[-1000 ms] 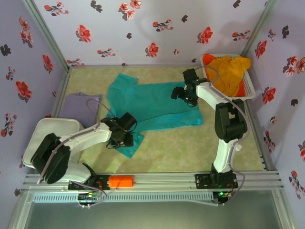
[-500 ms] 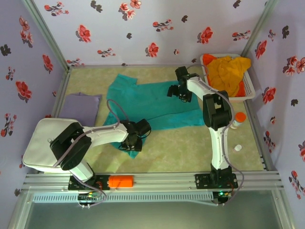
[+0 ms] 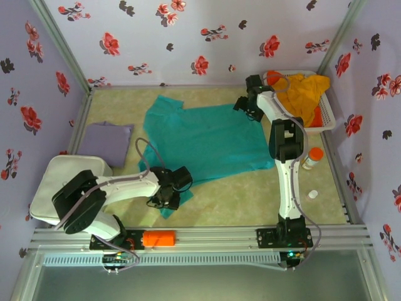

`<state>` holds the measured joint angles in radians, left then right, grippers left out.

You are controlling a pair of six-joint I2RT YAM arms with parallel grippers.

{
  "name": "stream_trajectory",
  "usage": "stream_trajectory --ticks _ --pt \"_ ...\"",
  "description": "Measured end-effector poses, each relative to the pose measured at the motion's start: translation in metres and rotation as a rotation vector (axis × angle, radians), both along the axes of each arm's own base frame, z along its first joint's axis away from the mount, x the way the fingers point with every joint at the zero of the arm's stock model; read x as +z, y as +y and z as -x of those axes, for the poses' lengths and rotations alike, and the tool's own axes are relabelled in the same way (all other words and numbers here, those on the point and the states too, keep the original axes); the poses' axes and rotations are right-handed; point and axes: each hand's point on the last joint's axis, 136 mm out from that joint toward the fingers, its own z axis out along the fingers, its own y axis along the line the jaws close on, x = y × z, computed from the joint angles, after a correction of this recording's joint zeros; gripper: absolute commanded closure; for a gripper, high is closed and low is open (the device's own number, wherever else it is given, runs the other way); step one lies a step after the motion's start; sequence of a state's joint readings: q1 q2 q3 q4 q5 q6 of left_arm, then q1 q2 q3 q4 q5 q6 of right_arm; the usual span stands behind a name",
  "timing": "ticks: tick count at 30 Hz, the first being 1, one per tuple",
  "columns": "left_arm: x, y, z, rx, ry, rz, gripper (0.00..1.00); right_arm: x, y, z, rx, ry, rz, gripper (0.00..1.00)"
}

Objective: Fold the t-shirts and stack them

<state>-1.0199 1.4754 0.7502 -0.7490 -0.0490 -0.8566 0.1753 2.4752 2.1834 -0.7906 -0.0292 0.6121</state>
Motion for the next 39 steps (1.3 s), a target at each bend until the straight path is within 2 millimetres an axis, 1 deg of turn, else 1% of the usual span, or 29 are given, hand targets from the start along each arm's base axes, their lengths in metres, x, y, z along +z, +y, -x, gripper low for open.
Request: stream_trajectory --ticks 2,4,5,7,9,11,12,13,15,17,19,20,22,25,27,29,31,34,37,39 --pt "0.000 0.008 0.008 0.000 0.014 -0.007 0.63 0.002 -0.008 -0.007 -0.017 -0.013 0.004 0.13" --pt "0.001 0.018 0.015 0.007 0.024 -0.018 0.62 0.003 -0.010 -0.011 -0.022 -0.021 0.006 0.13" --pt "0.002 0.024 0.019 0.012 0.029 -0.027 0.61 0.004 -0.009 -0.011 -0.021 -0.022 0.006 0.13" --pt "0.007 0.034 0.024 0.023 0.037 -0.046 0.54 0.006 -0.008 -0.010 -0.018 -0.021 0.007 0.13" --pt "0.013 0.038 0.025 0.027 0.030 -0.044 0.53 0.006 -0.006 -0.010 -0.012 -0.020 0.013 0.13" --pt "0.023 0.038 0.021 0.040 0.021 -0.034 0.51 0.005 -0.005 -0.007 0.002 -0.018 0.030 0.12" --pt "0.028 0.036 0.017 0.046 0.011 -0.022 0.46 0.004 -0.004 -0.003 0.009 -0.012 0.038 0.12" --pt "0.035 0.032 0.011 0.056 0.000 -0.003 0.44 0.005 -0.003 0.003 0.019 -0.004 0.047 0.12" --pt "0.050 0.025 -0.005 0.078 -0.030 0.041 0.40 0.010 -0.002 0.017 0.039 0.008 0.069 0.10" --pt "0.065 0.023 -0.027 0.116 -0.069 0.085 0.38 0.021 0.000 0.031 0.059 0.004 0.082 0.08" --pt "0.081 0.027 -0.055 0.172 -0.113 0.124 0.38 0.040 0.003 0.045 0.080 -0.019 0.090 0.05" --pt "0.087 0.031 -0.066 0.194 -0.131 0.133 0.38 0.051 0.005 0.051 0.090 -0.037 0.091 0.01" --pt "0.101 0.040 -0.094 0.240 -0.171 0.150 0.37 0.075 0.008 0.065 0.113 -0.077 0.088 0.01" --pt "0.113 0.048 -0.133 0.280 -0.213 0.169 0.37 0.103 0.014 0.086 0.137 -0.134 0.079 0.01" --pt "0.114 0.050 -0.157 0.292 -0.222 0.179 0.38 0.110 0.016 0.101 0.149 -0.146 0.067 0.01" --pt "0.112 0.049 -0.182 0.297 -0.224 0.186 0.38 0.107 0.018 0.119 0.162 -0.139 0.055 0.02" --pt "0.107 0.045 -0.207 0.292 -0.220 0.188 0.39 0.094 0.021 0.141 0.175 -0.107 0.041 0.02" --pt "0.095 0.032 -0.238 0.269 -0.210 0.192 0.40 0.071 0.018 0.175 0.178 -0.042 0.034 0.03" --pt "0.081 0.020 -0.261 0.249 -0.197 0.197 0.40 0.052 0.013 0.207 0.177 0.008 0.028 0.05" --pt "0.072 0.015 -0.271 0.241 -0.186 0.197 0.40 0.046 0.009 0.222 0.173 0.024 0.022 0.06"
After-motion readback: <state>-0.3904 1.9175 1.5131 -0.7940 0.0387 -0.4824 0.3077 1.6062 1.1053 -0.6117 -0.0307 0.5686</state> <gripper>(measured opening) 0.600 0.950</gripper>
